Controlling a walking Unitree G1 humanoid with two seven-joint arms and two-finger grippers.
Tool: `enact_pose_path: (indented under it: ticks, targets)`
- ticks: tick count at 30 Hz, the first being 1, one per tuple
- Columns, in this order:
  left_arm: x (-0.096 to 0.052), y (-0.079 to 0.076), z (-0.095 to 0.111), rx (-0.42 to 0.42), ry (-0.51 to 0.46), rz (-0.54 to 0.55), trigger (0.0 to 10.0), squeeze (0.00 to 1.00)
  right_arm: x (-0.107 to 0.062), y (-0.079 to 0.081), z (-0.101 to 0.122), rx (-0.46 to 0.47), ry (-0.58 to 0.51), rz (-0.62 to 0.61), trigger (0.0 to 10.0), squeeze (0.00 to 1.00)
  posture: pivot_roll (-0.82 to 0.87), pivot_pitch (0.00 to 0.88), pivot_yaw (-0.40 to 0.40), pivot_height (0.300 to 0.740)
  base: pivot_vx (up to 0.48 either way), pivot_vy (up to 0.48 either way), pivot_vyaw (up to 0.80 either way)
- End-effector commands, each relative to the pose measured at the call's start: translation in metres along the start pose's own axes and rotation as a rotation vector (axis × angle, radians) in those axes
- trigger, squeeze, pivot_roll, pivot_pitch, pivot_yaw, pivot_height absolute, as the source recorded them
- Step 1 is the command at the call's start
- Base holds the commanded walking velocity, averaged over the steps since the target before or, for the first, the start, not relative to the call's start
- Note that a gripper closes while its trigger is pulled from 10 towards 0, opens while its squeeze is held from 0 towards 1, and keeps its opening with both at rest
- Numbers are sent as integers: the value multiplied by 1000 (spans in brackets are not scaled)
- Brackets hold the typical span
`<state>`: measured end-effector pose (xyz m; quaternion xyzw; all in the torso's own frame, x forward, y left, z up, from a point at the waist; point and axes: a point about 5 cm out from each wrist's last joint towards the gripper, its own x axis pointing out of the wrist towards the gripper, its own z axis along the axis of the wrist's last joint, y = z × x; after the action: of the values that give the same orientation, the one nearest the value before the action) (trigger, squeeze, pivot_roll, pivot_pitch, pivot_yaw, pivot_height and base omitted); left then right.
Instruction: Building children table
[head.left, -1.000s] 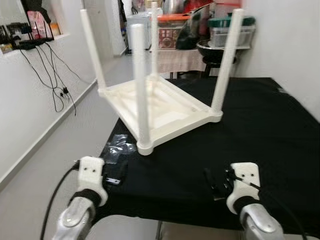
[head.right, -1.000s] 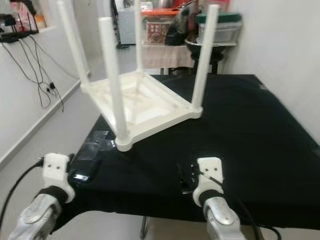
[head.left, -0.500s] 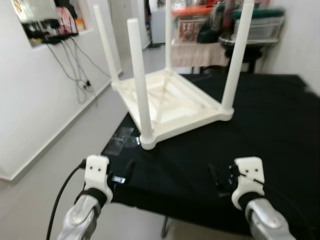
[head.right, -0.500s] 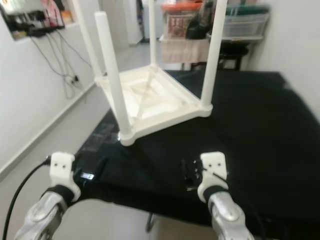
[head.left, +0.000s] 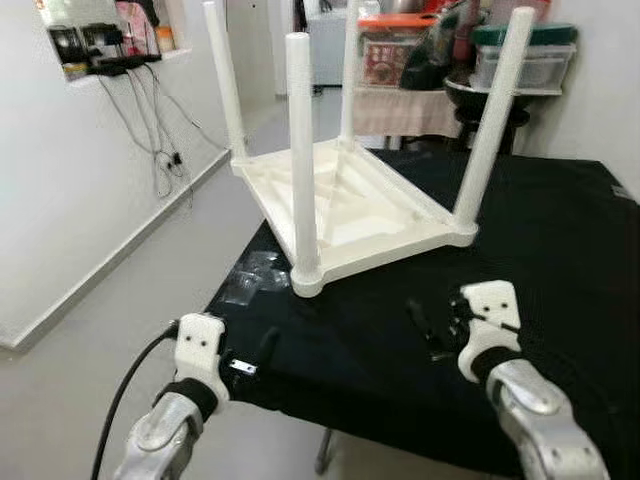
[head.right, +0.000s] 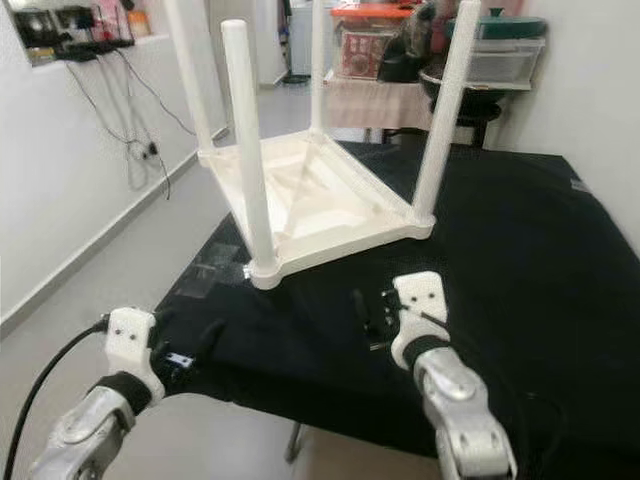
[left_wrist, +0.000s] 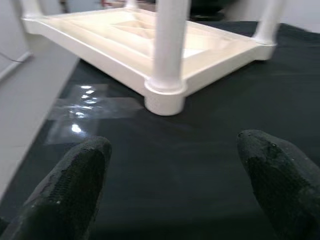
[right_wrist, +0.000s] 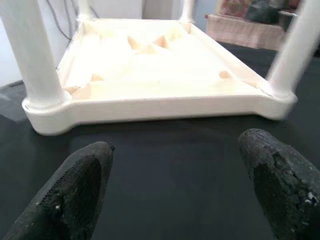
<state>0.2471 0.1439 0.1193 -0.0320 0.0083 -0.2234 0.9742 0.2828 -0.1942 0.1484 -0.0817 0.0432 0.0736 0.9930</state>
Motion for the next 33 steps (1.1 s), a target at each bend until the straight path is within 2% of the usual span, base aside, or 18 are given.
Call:
enact_pose_path:
  ticks: [1, 3, 5, 9, 11, 13, 15, 18, 20, 23, 26, 27, 29, 30, 31, 32, 33]
  targets:
    - [1, -6, 4, -2, -1, -68, 10000, 0, 3, -4, 4, 26, -33, 13, 10000, 0, -58, 0, -12, 740, 368, 0, 0]
    - [1, -8, 5, -2, 0, -83, 10000, 0, 3, -4, 4, 17, -19, 26, 10000, 0, -57, 0, -13, 740, 368, 0, 0]
    - [1, -12, 6, -10, -1, -110, 10000, 0, 6, -4, 7, -29, -23, 41, 10000, 0, -57, 0, -12, 740, 360, 0, 275]
    - [1, -14, 7, -7, 0, -119, 10000, 0, 6, -1, 8, -36, -18, 78, 10000, 0, -56, 0, -13, 740, 349, 0, 0]
    - [1, -14, 7, -8, 2, -128, 10000, 0, 8, 2, 7, -91, -15, 102, 10000, 0, -52, 0, -13, 740, 343, 0, 441]
    - [1, -15, 8, -10, 4, -141, 10000, 0, 11, 2, 5, -140, -5, 59, 10000, 0, -53, 0, -12, 740, 341, 0, 0]
    - [1, -16, 8, -8, 6, -146, 10000, 0, 12, 4, 3, -141, 6, 68, 10000, 0, -53, 0, -11, 740, 322, 0, 0]
    - [0, -19, 8, -3, 17, -180, 10000, 0, 11, 9, 2, -144, 20, 162, 10000, 0, -52, 0, -13, 740, 278, 0, 0]
    - [-1, -21, 8, -7, 22, -193, 10000, 0, 9, 12, 1, -203, 35, 256, 10000, 0, -51, 0, -14, 740, 0, 0, 0]
    - [-2, -23, 8, -12, 29, -200, 10000, 0, 8, 14, 2, -370, 71, 393, 10000, 0, -52, 0, -15, 740, 0, 0, 0]
    - [-2, -23, 8, -12, 30, -199, 10000, 0, 10, 13, 3, -425, 88, 415, 10000, 0, -52, 0, -18, 740, 0, 0, 0]
    - [-2, -23, 8, -16, 31, -186, 10000, 0, 15, 12, 7, -487, 94, 428, 10000, 0, -53, 0, -19, 740, 0, 0, 0]
    - [-2, -23, 8, -16, 31, -186, 10000, 0, 15, 12, 7, -487, 94, 428, 10000, 0, -53, 0, -19, 740, 0, 0, 0]
    - [-2, -23, 8, -18, 33, -170, 10000, 0, 20, 11, 11, -543, 95, 429, 10000, 0, -53, 0, -20, 740, 0, 0, 0]
    - [-1, -19, 8, -18, 30, -122, 10000, 0, 31, 15, 17, -649, 93, 440, 10000, 0, -46, 0, -26, 740, 0, 0, 0]
    - [-1, -19, 8, -18, 30, -122, 10000, 0, 31, 15, 17, -649, 93, 440, 10000, 0, -46, 0, -26, 740, 0, 0, 0]
    - [-1, -17, 8, -18, 27, -89, 10000, 0, 37, 19, 21, -719, 89, 447, 10000, 0, -43, 0, -27, 740, 0, 0, 0]
